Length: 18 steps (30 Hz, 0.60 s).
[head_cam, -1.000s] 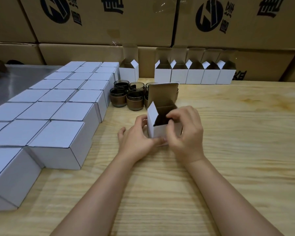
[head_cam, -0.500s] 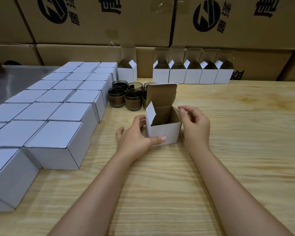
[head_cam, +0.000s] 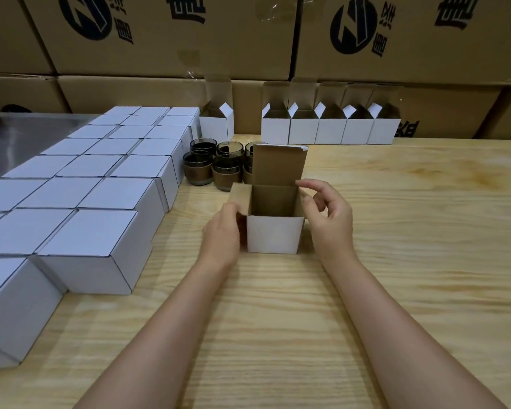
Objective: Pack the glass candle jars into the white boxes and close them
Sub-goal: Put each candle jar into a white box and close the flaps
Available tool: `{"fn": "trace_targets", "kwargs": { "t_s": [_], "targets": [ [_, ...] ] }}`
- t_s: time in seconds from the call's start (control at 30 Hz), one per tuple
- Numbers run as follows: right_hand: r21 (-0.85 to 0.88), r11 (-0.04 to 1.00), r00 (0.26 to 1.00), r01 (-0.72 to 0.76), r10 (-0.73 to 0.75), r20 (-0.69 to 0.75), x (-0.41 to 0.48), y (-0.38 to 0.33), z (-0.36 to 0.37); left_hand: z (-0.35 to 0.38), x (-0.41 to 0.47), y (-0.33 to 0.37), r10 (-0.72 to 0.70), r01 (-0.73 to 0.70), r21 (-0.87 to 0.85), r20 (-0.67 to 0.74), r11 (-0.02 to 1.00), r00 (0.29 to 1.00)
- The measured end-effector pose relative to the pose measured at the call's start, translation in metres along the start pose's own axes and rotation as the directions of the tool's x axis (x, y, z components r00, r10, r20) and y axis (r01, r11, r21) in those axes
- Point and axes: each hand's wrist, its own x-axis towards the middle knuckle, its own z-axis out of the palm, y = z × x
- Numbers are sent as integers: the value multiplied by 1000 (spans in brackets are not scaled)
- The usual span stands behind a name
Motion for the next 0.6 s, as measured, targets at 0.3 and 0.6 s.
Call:
{"fn": "trace_targets", "kwargs": {
  "t_s": [0.3, 0.6],
  "targets": [
    [200, 973, 970, -113, 64, 236, 2, 0, -3, -3, 4, 2, 157, -138, -160, 108, 977, 982],
    [148, 959, 952, -240, 202, 232, 3, 4, 0, -1, 3, 0, 213, -195, -100, 216, 976, 953]
  ]
}}
